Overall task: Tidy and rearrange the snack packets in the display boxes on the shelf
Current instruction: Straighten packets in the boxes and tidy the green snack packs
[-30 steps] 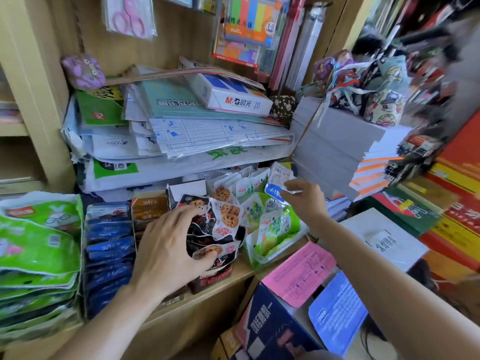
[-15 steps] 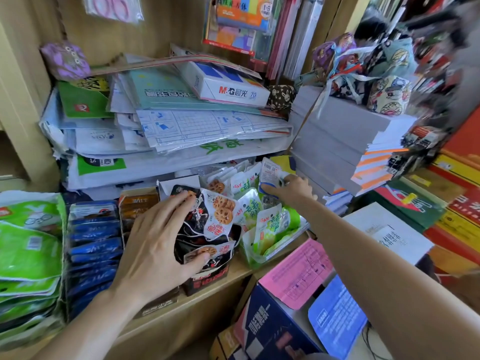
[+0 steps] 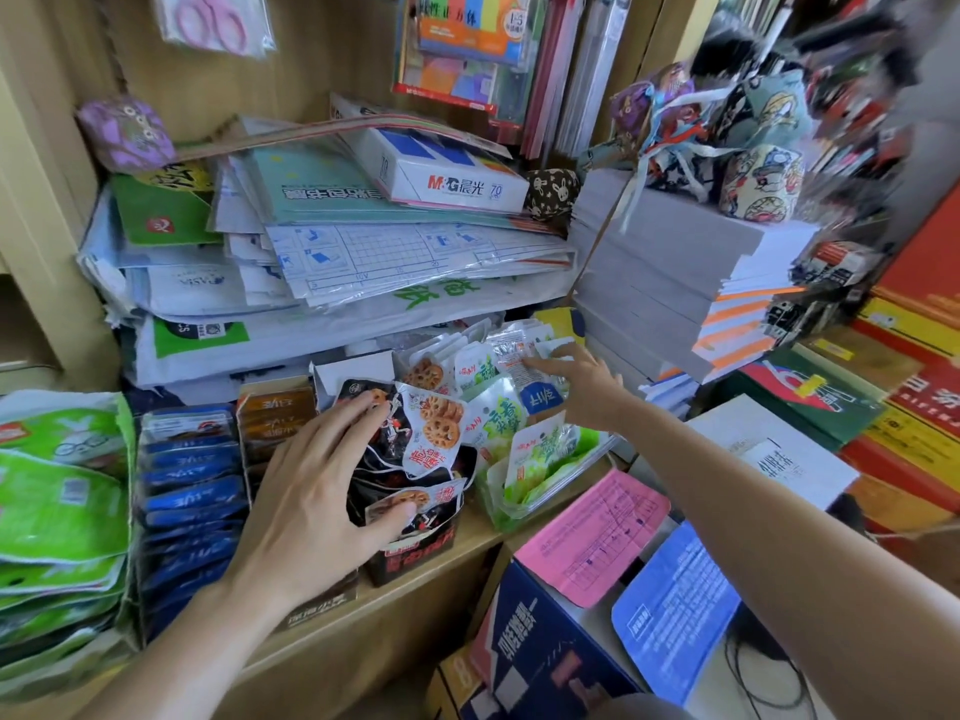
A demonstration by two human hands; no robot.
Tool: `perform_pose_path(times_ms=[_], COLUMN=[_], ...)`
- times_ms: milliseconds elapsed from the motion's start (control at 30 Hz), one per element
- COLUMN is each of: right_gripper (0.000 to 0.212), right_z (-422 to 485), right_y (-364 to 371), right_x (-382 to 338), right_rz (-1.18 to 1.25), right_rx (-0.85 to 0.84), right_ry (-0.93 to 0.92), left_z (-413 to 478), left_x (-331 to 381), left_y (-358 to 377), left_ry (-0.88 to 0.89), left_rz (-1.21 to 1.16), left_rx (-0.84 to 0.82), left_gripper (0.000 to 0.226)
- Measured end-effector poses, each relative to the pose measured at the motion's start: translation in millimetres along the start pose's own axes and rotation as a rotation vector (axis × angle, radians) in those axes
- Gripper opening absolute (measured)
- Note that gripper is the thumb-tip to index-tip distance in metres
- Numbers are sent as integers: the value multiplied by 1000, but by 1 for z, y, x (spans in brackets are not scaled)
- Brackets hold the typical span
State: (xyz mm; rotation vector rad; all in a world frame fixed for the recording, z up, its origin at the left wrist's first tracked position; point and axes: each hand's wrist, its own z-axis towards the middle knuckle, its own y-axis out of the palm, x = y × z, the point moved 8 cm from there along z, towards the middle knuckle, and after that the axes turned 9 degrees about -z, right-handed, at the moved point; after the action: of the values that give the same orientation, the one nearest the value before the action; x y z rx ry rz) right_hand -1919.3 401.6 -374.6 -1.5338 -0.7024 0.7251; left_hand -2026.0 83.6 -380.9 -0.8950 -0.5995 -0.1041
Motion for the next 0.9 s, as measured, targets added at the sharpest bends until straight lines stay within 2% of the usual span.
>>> perform_pose_path(times_ms=[67, 100, 167, 300, 433, 533, 700, 733, 833, 900], right_gripper=[74, 71, 55, 34, 28, 21, 3, 5, 9, 15], right_z=[5, 7, 8, 8, 1, -17, -57, -64, -89, -107], right_y=[-4, -7, -14, -33, -44, -61, -71, -71, -69, -70], right_x=[0, 2, 10, 17, 22, 17, -18, -28, -61, -87], right_rz=[18, 106, 260, 359, 470, 640, 1050, 1088, 1115, 1048], right_rx=[84, 123, 187, 321, 439, 497, 367, 327, 222, 190], right_ry=[-65, -74, -51, -14, 42, 95, 63, 41, -63, -134], left_z=[0, 0, 0, 1, 2, 1, -4, -6, -13, -20], left_x=[-2, -3, -5, -6, -4, -2, 8, 10, 17, 17], left_y=[0, 0, 0, 1, 1, -1, -10, -14, -31, -47], left_ry=[4, 3, 5, 11, 9, 16, 44, 50, 53, 25], left_rz=[-4, -5, -7, -13, -15, -22, -30, -46, -124, -203], left_rx=[-6, -9, -18, -26, -19, -13, -6, 8, 80, 136], left_gripper=[93, 93, 93, 94, 95, 99, 102, 100, 88, 80])
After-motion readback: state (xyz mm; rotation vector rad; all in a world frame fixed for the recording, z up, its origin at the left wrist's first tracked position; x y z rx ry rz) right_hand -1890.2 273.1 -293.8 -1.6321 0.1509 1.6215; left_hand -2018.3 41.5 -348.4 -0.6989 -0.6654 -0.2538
